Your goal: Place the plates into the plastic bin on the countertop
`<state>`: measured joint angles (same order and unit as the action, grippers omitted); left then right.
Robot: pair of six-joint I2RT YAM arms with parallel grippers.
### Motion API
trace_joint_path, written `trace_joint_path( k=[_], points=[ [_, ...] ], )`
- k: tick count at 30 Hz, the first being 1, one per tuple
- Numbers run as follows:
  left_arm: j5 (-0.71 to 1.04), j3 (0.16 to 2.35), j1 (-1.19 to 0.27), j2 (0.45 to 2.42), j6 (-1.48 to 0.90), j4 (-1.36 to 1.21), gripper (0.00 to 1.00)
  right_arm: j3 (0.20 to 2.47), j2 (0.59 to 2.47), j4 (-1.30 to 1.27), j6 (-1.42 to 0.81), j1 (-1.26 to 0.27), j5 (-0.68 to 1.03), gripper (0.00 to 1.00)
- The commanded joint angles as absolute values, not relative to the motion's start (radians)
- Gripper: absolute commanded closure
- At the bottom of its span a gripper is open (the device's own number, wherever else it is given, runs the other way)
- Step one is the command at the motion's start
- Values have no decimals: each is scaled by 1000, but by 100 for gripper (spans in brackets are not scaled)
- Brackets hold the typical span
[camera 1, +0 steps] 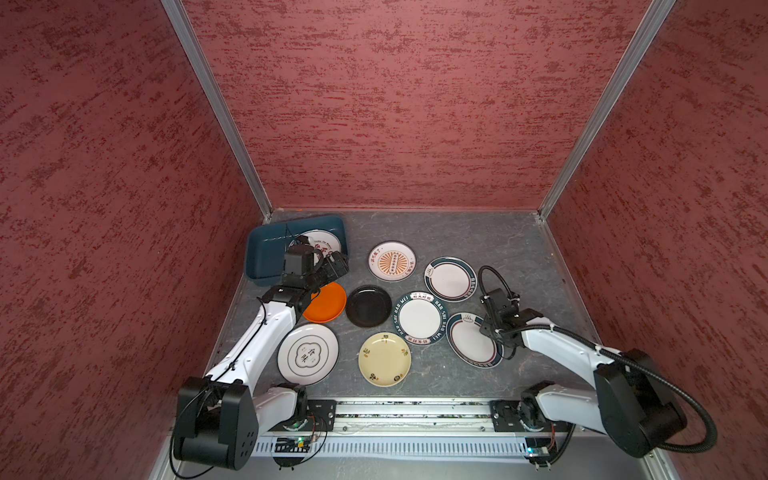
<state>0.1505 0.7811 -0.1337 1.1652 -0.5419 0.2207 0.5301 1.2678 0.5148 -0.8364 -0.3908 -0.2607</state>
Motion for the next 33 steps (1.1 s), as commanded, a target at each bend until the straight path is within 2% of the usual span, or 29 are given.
trace_joint_path(
  k=[1, 14, 23, 26, 30, 33],
  points=[
    [157, 792, -138, 1169, -534, 236, 1, 539, 1325, 505, -825, -381, -279, 54],
    [153, 798, -146, 1173, -534, 244, 1, 605, 1400, 487, -763, -307, -297, 53],
    [153, 796, -148, 1177, -532, 250, 1, 661, 1425, 459, -694, -189, -255, 53],
    [152, 796, -149, 1172, -531, 256, 1, 652, 1399, 449, -690, -165, -219, 47],
    [148, 787, -147, 1167, -530, 254, 1, 586, 1292, 407, -700, -145, -119, 32],
    [154, 785, -146, 1172, -532, 250, 1, 527, 1208, 364, -723, -132, -29, 27]
  ],
)
